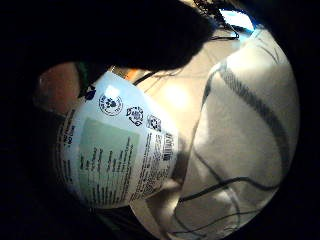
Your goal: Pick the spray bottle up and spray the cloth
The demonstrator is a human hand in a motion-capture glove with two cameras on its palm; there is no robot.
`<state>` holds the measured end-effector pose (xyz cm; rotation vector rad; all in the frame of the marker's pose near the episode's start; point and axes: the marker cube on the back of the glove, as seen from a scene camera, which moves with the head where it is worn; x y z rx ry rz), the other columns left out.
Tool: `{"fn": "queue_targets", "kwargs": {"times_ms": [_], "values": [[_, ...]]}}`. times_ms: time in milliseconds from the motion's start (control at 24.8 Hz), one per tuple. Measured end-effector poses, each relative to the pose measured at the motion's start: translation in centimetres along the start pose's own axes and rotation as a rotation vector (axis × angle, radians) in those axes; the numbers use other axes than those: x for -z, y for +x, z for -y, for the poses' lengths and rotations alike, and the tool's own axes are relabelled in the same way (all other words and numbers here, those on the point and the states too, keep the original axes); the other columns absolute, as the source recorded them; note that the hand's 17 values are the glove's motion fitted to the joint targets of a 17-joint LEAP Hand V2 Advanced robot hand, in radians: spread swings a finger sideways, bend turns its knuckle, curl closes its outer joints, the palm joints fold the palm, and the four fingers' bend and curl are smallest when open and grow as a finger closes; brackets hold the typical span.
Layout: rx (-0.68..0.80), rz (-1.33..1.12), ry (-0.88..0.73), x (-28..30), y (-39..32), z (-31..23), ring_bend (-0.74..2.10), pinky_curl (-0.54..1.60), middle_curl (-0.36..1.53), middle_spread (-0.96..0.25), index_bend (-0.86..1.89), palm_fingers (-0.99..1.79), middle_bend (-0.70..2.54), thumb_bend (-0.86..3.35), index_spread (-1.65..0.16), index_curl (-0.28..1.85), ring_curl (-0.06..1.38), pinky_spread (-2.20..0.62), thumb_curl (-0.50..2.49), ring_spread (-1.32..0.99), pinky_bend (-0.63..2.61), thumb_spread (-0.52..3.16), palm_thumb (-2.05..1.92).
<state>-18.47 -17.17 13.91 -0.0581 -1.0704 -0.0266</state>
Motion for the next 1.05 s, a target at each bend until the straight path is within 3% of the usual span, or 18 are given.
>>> {"fn": "queue_targets", "kwargs": {"times_ms": [201, 282, 403, 644, 886, 1047], "values": [[0.017, -0.048, -0.035, 0.0, 0.3, -1.0, 0.18, 0.22, 0.5, -0.06, 0.18, 1.04, 0.23, -0.04, -0.18, 0.59, 0.42, 0.21, 0.69, -0.1, 0.14, 0.67, 0.89], [0.028, -0.086, -0.031, 0.5, 0.0, -2.0, 0.16, 0.24, 0.49, -0.06, 0.12, 0.88, 0.19, -0.07, -0.19, 0.57, 0.42, 0.22, 0.65, -0.08, 0.21, 0.77, 0.81], [0.044, -0.144, 0.007, 2.2, -1.0, -3.9, 0.19, 0.28, 0.48, -0.05, 0.02, 0.71, 0.19, -0.06, -0.21, 0.52, 0.43, 0.22, 0.61, -0.06, 0.32, 0.83, 0.76], [0.072, -0.326, 0.15, 7.3, -3.3, -9.0, 0.2, 0.28, 0.47, -0.03, 0.07, 0.67, 0.23, -0.02, -0.24, 0.42, 0.41, 0.21, 0.57, -0.01, 0.36, 0.95, 0.77], [-0.022, -0.679, 0.25, 11.9, -1.3, -14.6, 0.18, 0.27, 0.47, -0.03, 0.14, 0.6, 0.27, -0.04, -0.29, 0.39, 0.39, 0.21, 0.53, 0.03, 0.27, 1.01, 0.74], [-0.053, -0.725, 0.247, 12.3, 0.9, -16.4, 0.17, 0.25, 0.46, -0.03, 0.17, 0.57, 0.27, -0.03, -0.31, 0.39, 0.38, 0.22, 0.51, 0.04, 0.22, 1.02, 0.72]]}}
